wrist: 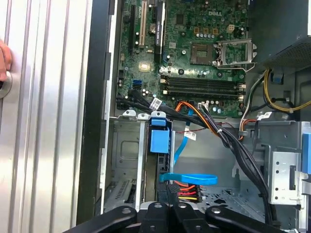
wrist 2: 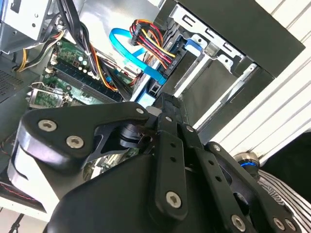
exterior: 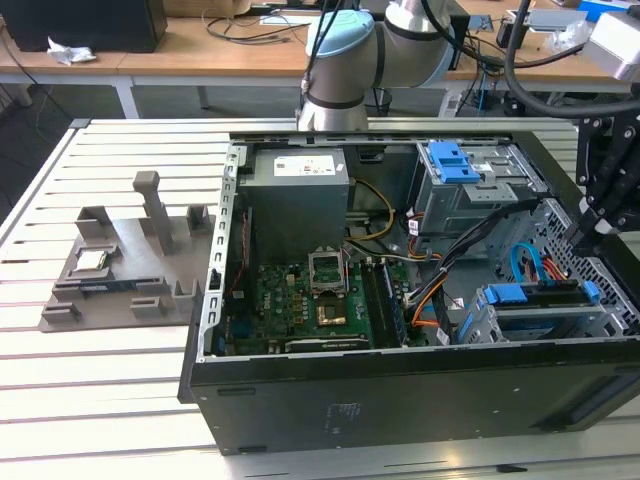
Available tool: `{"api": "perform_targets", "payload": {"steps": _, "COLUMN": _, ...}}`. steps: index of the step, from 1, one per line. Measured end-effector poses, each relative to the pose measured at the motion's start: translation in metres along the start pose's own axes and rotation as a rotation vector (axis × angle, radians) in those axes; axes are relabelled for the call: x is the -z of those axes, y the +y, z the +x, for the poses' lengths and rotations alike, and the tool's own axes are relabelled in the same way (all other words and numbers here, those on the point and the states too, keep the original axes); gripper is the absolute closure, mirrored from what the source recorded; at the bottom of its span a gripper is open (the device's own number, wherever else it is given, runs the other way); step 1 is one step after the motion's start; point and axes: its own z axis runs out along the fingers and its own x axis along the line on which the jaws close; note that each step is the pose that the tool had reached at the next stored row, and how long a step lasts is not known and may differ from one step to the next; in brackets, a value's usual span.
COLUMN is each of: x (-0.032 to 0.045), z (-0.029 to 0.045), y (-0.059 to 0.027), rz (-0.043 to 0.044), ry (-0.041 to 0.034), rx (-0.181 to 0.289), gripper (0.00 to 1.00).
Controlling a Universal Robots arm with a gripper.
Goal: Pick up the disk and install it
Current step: 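Insert the second disk wire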
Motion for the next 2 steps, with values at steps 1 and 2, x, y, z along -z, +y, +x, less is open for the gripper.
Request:
{"api": "perform_targets", "payload": {"steps": 1, "x": 0.0000, "z": 0.0000, "y": 0.0000, "rz": 0.0000, "ry": -0.0001, "rx": 0.000, "gripper": 0.89}}
{"api": "perform_targets", "payload": {"steps": 2, "x": 0.0000, "z": 0.0000, "y": 0.0000, "rz": 0.0000, "ry": -0.0001, "rx": 0.000, "gripper": 0.89}}
